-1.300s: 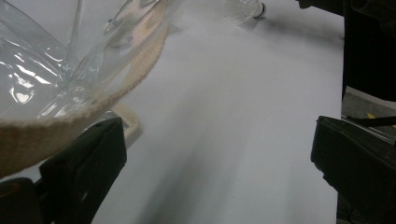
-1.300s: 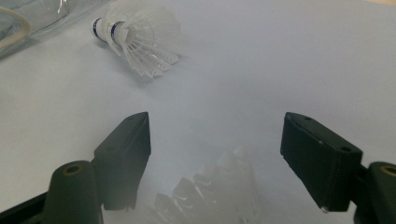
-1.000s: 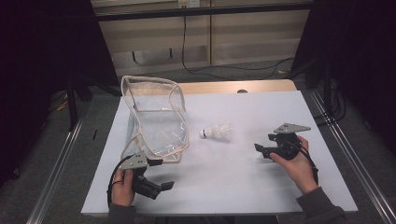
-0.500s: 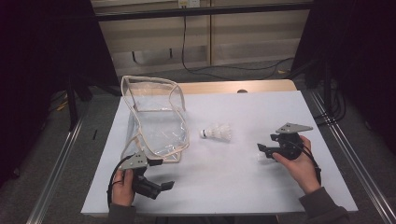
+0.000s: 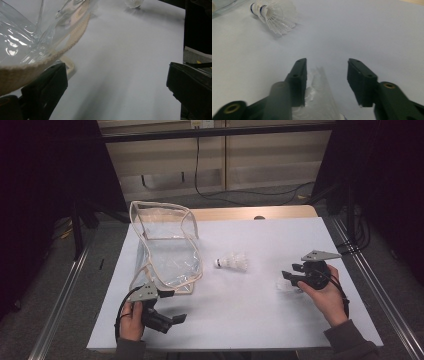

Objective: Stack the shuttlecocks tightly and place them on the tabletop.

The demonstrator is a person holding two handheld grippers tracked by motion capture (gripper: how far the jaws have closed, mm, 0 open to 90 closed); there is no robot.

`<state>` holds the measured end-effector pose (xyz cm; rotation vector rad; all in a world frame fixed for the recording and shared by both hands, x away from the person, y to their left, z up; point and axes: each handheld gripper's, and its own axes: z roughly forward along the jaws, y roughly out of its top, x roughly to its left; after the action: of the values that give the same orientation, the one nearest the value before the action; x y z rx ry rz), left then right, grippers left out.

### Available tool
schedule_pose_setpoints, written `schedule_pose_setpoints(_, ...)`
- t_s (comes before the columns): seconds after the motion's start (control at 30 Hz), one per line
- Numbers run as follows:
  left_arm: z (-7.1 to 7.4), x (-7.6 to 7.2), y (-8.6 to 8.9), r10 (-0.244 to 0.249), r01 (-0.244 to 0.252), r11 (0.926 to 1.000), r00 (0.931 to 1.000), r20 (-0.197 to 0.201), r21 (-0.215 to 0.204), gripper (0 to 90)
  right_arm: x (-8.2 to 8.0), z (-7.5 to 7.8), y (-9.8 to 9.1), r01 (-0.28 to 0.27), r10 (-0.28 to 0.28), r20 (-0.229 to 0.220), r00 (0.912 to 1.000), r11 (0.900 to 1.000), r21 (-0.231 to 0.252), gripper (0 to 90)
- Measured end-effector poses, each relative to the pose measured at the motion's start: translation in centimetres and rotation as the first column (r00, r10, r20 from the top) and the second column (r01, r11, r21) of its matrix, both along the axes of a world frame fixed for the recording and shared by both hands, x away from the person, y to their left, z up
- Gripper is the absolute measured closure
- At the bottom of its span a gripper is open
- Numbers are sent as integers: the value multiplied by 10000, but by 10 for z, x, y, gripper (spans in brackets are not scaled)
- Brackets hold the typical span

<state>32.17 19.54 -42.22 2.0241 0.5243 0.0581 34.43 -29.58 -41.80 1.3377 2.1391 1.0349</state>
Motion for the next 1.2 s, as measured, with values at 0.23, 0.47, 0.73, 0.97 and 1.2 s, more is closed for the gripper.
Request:
schedule_pose_setpoints(0.23, 0, 0, 0, -3, 3, 10000, 10000, 0, -4, 35, -1, 4, -4, 60, -60, 90, 9999, 10000, -27, 772)
schedule_pose_setpoints(0.47, 0, 0, 0, 3, -3, 10000, 10000, 7, 23, 35, -2, 5, -6, 75, -77, 285, 9996, 10000, 54, 859)
schedule_pose_setpoints(0.73, 0, 0, -1, -28, 28, 10000, 10000, 22, 1, 35, 0, 8, 8, -567, 541, 344, 9979, 9951, 811, 865)
schedule_pose_setpoints(0.97, 0, 1, -1, -26, 26, 10000, 10000, 20, 27, 36, 4, 9, 33, -1243, 1191, 578, 9912, 9877, 954, 861)
schedule_pose_setpoints(1.2, 0, 1, -1, -37, 37, 10000, 10000, 16, 33, 37, 8, 5, 52, -1699, 1644, 641, 9843, 9810, 938, 861)
